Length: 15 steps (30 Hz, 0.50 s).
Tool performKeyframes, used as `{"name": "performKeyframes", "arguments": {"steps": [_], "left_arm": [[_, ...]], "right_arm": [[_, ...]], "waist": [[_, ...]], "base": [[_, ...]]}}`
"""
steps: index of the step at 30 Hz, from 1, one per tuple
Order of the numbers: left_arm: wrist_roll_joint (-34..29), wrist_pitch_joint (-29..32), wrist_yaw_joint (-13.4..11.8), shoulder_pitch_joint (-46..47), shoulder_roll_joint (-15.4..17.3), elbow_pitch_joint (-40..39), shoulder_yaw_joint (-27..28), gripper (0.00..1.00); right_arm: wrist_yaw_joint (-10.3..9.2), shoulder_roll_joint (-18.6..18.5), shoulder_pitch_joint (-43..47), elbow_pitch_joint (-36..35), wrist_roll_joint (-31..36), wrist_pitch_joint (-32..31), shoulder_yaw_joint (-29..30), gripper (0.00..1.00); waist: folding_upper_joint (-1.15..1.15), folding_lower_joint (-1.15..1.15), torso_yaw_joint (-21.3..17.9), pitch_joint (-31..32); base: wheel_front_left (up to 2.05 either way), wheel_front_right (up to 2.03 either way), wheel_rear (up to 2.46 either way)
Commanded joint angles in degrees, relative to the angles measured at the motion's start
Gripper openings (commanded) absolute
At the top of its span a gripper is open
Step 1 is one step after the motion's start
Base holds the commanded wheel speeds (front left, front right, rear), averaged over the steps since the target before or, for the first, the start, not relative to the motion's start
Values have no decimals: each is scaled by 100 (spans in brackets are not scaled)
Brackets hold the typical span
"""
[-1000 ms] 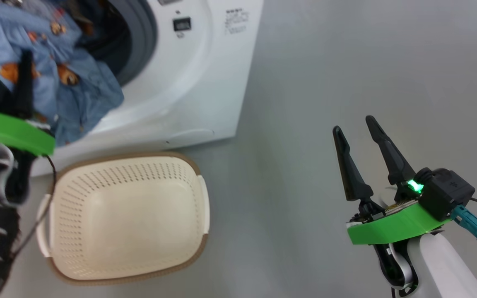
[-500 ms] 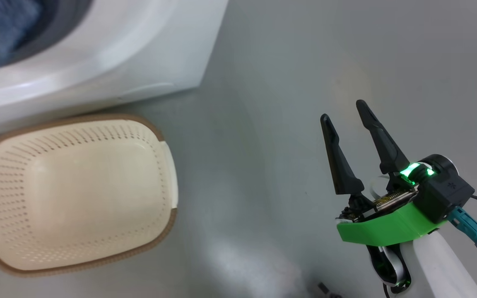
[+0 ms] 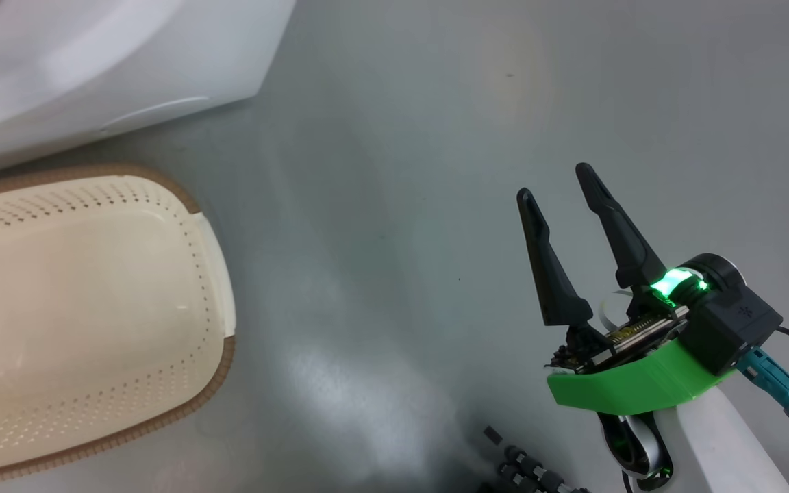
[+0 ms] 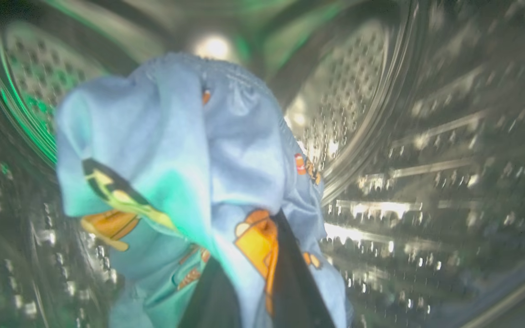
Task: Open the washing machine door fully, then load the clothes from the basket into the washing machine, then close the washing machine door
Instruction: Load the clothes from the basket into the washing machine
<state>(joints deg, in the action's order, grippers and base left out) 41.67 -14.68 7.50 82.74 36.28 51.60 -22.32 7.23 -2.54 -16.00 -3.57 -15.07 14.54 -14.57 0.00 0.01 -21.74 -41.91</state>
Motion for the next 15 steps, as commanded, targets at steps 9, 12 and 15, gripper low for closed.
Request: {"name": "performKeyframes", "arguments": {"steps": [9, 12, 15], "left_arm": [[-110, 1183, -10, 135, -162, 1104, -407, 100], [-41, 1310, -5, 161, -242, 1202, -485, 100], [53, 1289, -3, 87, -295, 1184, -570, 100]], "right_arm": [[25, -34, 120, -39, -69, 46, -104, 100], [25, -34, 90, 15, -63, 46, -116, 100], [25, -34, 72, 71, -53, 46, -102, 100]], "waist": [[0, -1, 25, 238], [0, -1, 49, 346], [0, -1, 77, 472]], "base": [[0, 0, 0], [0, 0, 0], [0, 0, 0]]}}
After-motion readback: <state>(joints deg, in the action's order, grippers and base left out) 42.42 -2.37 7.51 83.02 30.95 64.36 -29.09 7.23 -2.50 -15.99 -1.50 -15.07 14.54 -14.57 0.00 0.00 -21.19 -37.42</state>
